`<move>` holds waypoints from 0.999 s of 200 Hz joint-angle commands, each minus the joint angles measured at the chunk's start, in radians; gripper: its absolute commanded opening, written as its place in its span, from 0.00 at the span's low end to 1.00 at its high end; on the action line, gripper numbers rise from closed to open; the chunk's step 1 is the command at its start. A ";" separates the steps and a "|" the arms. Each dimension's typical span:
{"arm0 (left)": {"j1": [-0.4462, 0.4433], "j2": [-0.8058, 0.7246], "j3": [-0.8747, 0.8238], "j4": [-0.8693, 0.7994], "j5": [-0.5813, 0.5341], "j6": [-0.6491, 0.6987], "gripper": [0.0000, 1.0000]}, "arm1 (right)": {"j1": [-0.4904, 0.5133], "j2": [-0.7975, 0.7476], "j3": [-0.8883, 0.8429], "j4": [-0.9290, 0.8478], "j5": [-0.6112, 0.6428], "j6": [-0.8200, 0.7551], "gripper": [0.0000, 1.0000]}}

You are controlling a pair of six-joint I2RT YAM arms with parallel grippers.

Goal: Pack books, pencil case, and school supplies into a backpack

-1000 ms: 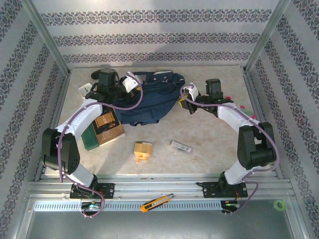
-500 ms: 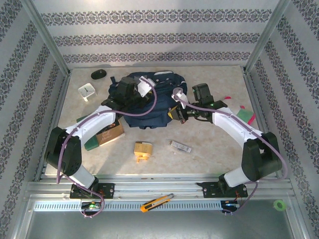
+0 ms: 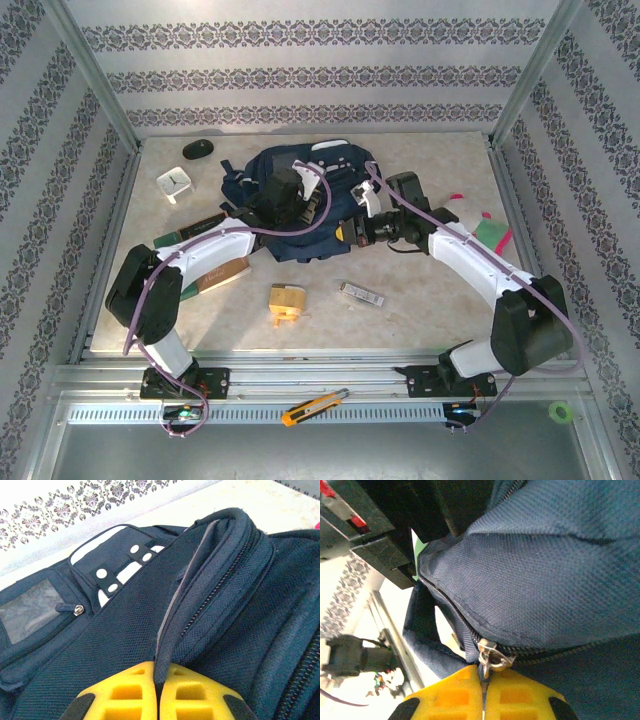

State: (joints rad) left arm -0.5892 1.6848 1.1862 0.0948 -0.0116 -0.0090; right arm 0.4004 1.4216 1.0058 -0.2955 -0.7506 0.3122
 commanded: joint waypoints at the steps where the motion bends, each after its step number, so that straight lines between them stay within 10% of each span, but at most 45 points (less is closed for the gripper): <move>1: -0.010 0.008 0.010 0.147 0.009 -0.090 0.00 | 0.029 -0.048 -0.026 0.105 -0.094 0.118 0.00; 29: 0.005 -0.037 -0.044 0.197 0.186 0.045 0.00 | -0.036 -0.095 -0.069 0.106 0.007 0.202 0.49; 50: 0.046 -0.062 -0.071 0.222 0.346 0.083 0.00 | -0.121 -0.117 -0.127 0.192 -0.005 0.333 0.66; 122: 0.162 -0.100 -0.099 0.260 0.639 0.168 0.00 | -0.204 -0.030 -0.130 0.302 0.050 0.552 0.79; 161: 0.173 -0.098 -0.076 0.217 0.690 0.216 0.00 | -0.144 0.065 -0.106 0.458 0.039 0.668 0.77; 200: 0.173 -0.096 -0.060 0.162 0.532 0.217 0.00 | -0.081 0.076 -0.158 0.661 0.160 0.835 0.20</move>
State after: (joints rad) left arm -0.4168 1.6428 1.0729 0.2028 0.5713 0.1799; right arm 0.2821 1.5036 0.8680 0.1822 -0.6895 1.0046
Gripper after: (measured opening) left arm 0.059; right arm 0.324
